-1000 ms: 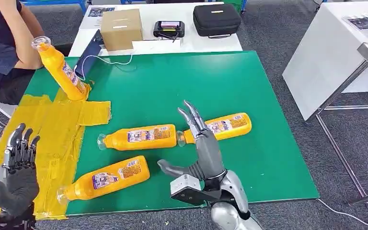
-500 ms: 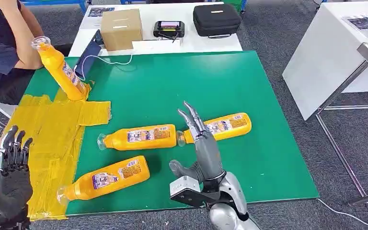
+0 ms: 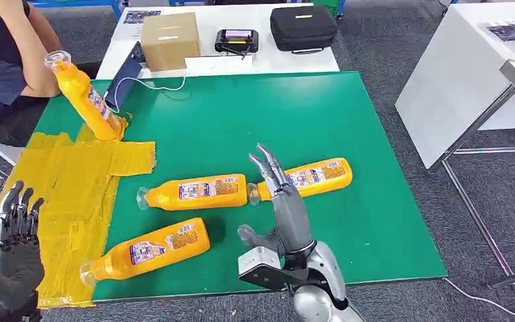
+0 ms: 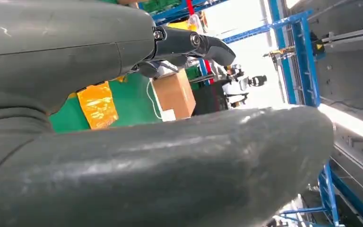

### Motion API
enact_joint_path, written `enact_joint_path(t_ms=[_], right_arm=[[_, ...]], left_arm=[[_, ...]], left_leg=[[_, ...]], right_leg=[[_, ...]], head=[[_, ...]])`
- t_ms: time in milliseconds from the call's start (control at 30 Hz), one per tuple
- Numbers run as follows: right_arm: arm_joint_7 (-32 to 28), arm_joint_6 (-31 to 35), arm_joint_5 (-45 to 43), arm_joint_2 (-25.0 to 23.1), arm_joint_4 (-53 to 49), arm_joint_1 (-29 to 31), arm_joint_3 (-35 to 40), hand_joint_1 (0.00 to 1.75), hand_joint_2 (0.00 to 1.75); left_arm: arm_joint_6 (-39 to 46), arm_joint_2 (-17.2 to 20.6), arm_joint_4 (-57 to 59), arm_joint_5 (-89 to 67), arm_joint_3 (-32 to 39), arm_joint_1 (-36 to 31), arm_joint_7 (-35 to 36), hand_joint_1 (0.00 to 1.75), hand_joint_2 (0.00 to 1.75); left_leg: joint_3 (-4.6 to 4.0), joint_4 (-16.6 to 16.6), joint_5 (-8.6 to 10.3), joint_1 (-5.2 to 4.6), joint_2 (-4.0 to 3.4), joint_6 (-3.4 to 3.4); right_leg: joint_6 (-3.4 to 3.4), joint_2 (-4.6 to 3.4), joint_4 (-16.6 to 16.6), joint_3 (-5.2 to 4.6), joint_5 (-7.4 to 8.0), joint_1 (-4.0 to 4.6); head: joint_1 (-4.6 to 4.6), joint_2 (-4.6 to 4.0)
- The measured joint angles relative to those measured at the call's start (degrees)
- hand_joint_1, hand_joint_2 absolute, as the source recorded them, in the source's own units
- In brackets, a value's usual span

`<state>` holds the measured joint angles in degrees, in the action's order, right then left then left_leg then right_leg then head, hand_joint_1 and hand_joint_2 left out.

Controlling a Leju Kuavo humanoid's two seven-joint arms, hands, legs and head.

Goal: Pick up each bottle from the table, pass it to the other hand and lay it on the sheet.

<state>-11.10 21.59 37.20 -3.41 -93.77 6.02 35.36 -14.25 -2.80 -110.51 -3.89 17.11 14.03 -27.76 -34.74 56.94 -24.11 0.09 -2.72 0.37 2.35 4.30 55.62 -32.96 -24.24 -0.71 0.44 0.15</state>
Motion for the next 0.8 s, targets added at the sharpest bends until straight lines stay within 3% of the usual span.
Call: enact_joint_path(t_ms=[433,733,767,800], right_arm=[[0.0,0.0,0.06,0.22,0.37,-0.3,-0.02,0.0,1.75],[0.35,0.33,2.01,3.82,-3.06,-6.64,-2.29,0.0,1.75],[0.35,0.17,2.03,4.2,-3.45,-7.06,-2.73,0.0,0.0],[0.35,-0.02,2.03,4.5,-3.91,-7.49,-3.1,0.0,0.0]], left_arm=[[-0.22,-0.79,0.0,-0.17,0.15,0.09,-0.22,0.0,0.0],[4.13,-1.29,0.0,-1.57,-5.37,-0.48,2.9,0.0,0.0],[4.46,-1.29,-0.02,-1.64,-6.06,-0.55,2.99,0.0,0.0],[4.7,-1.29,-0.02,-1.64,-6.71,-0.72,3.06,0.0,0.0]], left_leg=[[0.01,0.0,0.0,0.0,0.0,0.0],[-0.02,0.01,-0.03,-0.02,0.03,0.01],[-0.01,0.01,-0.04,-0.02,-0.01,0.01],[-0.01,0.01,-0.05,-0.02,-0.04,0.01]], right_leg=[[0.0,0.0,-0.01,-0.03,0.0,-0.01],[0.01,0.03,-0.03,-0.04,0.0,-0.03],[0.01,0.01,-0.03,-0.05,0.02,-0.03],[0.02,-0.01,-0.03,-0.05,0.02,-0.03]], head=[[0.0,0.0],[0.02,0.0],[0.0,0.0],[0.0,0.0]])
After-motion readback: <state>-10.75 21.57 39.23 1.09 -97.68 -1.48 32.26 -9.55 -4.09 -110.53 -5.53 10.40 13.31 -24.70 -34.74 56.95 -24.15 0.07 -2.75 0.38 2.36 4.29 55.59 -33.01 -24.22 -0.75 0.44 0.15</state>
